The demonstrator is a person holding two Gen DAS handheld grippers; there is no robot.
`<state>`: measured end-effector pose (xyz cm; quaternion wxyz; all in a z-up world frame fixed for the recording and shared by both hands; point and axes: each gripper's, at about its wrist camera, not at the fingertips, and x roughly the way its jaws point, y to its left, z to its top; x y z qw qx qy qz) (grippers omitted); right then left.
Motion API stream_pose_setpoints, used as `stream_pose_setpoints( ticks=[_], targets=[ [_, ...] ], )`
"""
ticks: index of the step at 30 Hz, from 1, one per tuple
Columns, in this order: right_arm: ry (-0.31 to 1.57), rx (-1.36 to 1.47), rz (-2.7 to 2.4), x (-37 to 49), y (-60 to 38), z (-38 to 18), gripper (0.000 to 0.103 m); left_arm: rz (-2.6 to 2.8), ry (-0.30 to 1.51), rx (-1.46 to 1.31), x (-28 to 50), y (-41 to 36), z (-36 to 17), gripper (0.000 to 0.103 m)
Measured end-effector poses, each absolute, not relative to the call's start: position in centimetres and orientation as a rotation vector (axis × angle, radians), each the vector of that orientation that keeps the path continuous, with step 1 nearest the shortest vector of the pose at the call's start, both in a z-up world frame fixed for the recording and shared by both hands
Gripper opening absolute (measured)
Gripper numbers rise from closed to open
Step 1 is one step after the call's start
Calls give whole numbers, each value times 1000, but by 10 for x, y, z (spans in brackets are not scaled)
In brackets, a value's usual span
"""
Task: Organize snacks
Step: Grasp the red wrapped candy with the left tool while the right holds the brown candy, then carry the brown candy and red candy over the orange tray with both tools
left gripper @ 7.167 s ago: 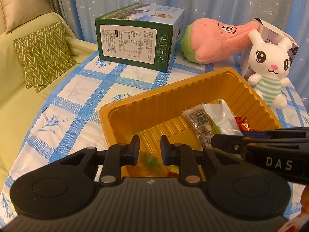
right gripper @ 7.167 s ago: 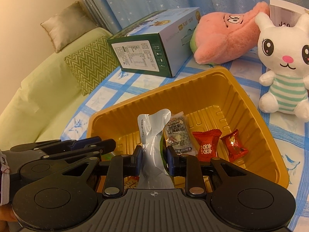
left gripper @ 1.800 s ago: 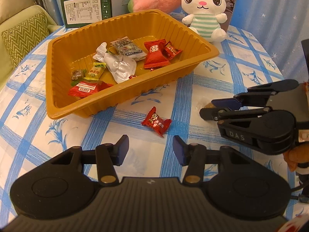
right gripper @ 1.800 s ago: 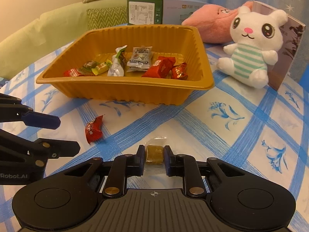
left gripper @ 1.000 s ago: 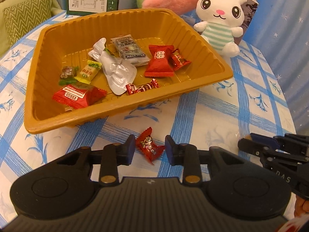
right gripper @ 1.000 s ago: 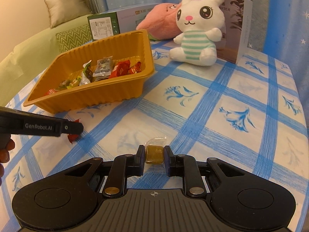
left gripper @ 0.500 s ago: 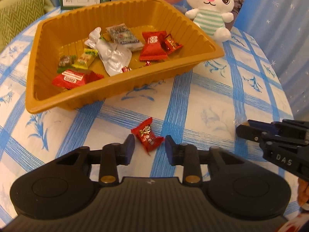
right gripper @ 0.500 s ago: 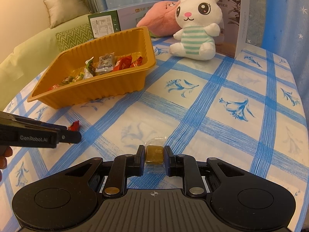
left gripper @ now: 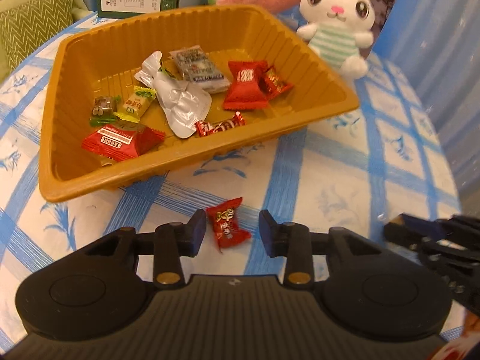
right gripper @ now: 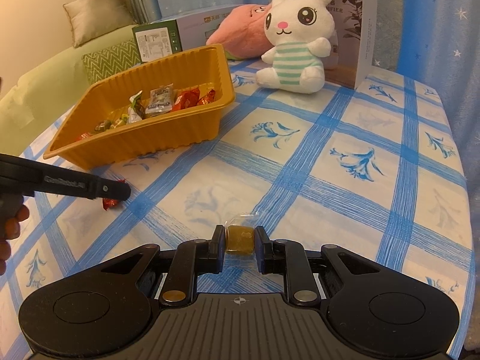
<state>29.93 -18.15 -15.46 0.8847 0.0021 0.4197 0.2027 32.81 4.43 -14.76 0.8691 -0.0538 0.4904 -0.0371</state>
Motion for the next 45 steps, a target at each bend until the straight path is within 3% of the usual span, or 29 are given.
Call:
stream_pose_setpoints(
  ticks=[4,8,17,31,45],
  targets=[
    [872,6,419,298,-183,-154,21,-79,1024,-82,329,41,-149,18],
    [872,7,419,298,-183,-153,21,-92,1022,-73,326,40,-149,16],
    [855,6,431,296,-182,-145,21,-143,1003,-56,312,35,-139,15],
    [812,32,474,301,-167,-117,21,-191,852,-71,295,41,-77,15],
    [729,68,549,347,-128,-83,21,-88,749,-39,341,90,-43,15]
  ],
)
